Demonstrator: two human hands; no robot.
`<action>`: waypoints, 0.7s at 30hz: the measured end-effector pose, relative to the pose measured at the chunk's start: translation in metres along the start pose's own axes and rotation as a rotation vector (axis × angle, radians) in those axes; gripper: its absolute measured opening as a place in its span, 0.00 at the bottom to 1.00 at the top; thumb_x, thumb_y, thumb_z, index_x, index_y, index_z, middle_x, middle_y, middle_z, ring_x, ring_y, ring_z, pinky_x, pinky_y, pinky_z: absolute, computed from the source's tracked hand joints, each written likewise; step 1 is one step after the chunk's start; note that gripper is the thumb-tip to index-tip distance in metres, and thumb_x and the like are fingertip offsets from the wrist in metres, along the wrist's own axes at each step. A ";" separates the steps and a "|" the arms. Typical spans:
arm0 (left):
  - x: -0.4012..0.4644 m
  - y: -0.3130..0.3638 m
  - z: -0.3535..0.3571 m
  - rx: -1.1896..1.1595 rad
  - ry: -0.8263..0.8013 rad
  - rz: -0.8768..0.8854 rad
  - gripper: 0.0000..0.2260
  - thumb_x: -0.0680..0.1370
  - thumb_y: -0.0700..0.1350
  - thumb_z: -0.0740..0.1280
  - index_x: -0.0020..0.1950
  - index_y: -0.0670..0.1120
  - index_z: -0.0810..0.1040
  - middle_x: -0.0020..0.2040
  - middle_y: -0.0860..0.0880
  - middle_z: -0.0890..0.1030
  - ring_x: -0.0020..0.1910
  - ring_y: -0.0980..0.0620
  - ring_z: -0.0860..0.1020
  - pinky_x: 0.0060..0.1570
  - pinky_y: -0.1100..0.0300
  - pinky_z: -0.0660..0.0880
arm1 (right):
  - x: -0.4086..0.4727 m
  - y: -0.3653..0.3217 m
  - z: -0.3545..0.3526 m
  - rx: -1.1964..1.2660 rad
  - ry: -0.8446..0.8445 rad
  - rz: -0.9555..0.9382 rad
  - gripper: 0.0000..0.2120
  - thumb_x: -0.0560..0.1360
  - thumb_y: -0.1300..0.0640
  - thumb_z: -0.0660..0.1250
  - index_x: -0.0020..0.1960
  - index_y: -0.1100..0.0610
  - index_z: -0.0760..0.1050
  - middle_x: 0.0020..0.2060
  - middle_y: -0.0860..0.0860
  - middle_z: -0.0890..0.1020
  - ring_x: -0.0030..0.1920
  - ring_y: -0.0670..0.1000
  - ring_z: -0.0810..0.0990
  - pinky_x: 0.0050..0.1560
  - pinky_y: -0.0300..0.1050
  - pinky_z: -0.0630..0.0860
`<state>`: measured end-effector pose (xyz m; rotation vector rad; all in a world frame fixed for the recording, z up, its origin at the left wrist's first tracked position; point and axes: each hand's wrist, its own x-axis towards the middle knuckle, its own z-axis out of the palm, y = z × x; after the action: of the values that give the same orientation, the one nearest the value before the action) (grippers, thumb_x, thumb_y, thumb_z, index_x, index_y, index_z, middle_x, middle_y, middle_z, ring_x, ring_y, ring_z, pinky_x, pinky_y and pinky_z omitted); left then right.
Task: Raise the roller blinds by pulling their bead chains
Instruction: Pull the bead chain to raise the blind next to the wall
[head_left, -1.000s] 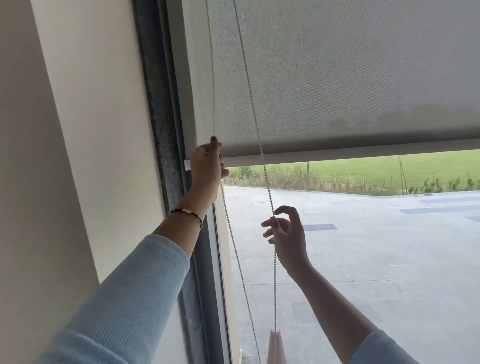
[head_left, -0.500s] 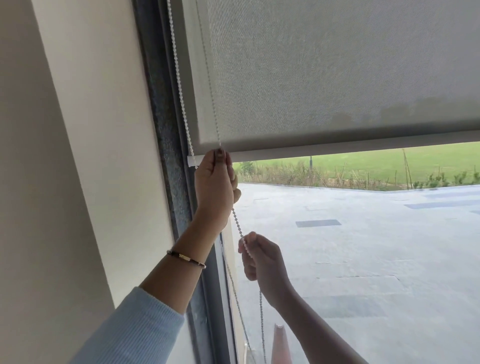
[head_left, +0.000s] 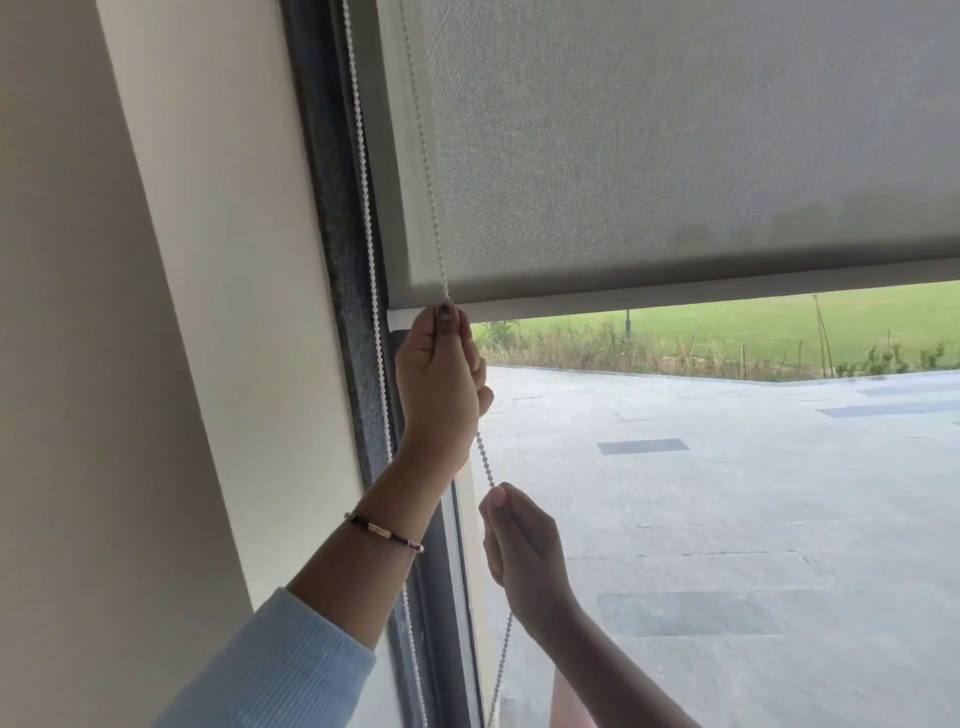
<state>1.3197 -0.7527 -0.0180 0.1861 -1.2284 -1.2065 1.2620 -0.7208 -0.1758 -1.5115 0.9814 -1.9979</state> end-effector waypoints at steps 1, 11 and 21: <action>-0.001 0.000 -0.001 0.002 -0.004 0.004 0.16 0.85 0.46 0.57 0.36 0.50 0.68 0.25 0.54 0.64 0.20 0.59 0.56 0.24 0.72 0.54 | -0.001 0.001 0.000 -0.001 0.002 0.001 0.21 0.82 0.52 0.57 0.35 0.65 0.60 0.22 0.43 0.62 0.22 0.42 0.58 0.23 0.31 0.57; -0.010 0.001 0.001 0.004 -0.010 0.018 0.17 0.84 0.47 0.58 0.35 0.51 0.69 0.26 0.53 0.64 0.21 0.58 0.56 0.24 0.71 0.54 | -0.008 -0.001 -0.001 -0.001 0.014 0.012 0.21 0.83 0.56 0.56 0.36 0.67 0.60 0.24 0.47 0.60 0.23 0.43 0.57 0.23 0.33 0.56; -0.019 0.000 -0.001 0.021 -0.028 0.002 0.18 0.84 0.48 0.57 0.34 0.51 0.70 0.24 0.55 0.64 0.20 0.59 0.57 0.23 0.72 0.55 | -0.017 -0.001 -0.003 -0.015 0.011 0.015 0.22 0.83 0.54 0.56 0.36 0.68 0.61 0.24 0.46 0.62 0.22 0.42 0.59 0.24 0.33 0.57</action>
<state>1.3230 -0.7385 -0.0302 0.1844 -1.2655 -1.1985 1.2641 -0.7068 -0.1866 -1.4982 1.0109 -1.9942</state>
